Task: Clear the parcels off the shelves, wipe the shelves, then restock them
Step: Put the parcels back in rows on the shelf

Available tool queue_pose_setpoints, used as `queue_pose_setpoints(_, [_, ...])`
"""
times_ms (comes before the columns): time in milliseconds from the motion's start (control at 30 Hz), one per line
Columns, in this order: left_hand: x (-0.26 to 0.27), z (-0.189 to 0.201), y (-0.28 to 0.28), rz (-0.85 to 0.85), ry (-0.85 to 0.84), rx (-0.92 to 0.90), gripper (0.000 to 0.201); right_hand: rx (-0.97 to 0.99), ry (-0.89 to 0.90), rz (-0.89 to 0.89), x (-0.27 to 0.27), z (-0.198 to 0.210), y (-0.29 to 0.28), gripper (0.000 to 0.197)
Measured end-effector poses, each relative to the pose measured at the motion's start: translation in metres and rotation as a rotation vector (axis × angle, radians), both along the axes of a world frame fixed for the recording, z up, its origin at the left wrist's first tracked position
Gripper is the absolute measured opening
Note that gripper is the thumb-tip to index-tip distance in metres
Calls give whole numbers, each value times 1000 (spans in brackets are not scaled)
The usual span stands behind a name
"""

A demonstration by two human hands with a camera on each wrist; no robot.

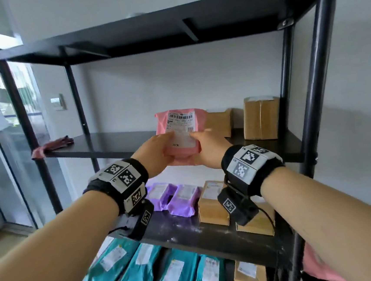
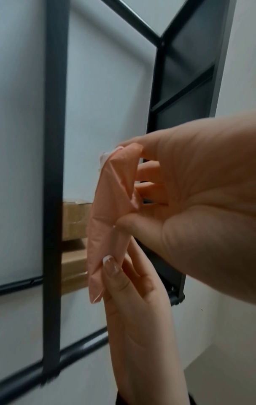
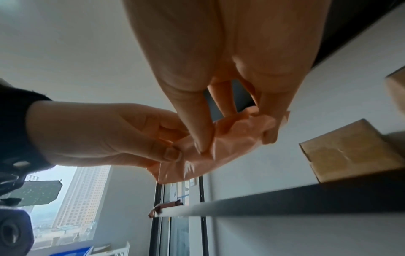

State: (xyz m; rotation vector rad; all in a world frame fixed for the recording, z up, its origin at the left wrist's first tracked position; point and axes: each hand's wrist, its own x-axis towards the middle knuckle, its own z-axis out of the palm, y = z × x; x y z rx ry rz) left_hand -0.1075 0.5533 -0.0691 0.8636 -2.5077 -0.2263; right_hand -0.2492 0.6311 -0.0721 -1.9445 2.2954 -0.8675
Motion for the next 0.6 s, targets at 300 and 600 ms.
queue_pose_setpoints(300, [-54,48,-128,56,-85,27,43,188,213,-106,-52,63,-131,40])
queue_pose_setpoints(600, [-92,45,-219,-44,-357,-8,15,366,203,-175,-74,56,-206,44])
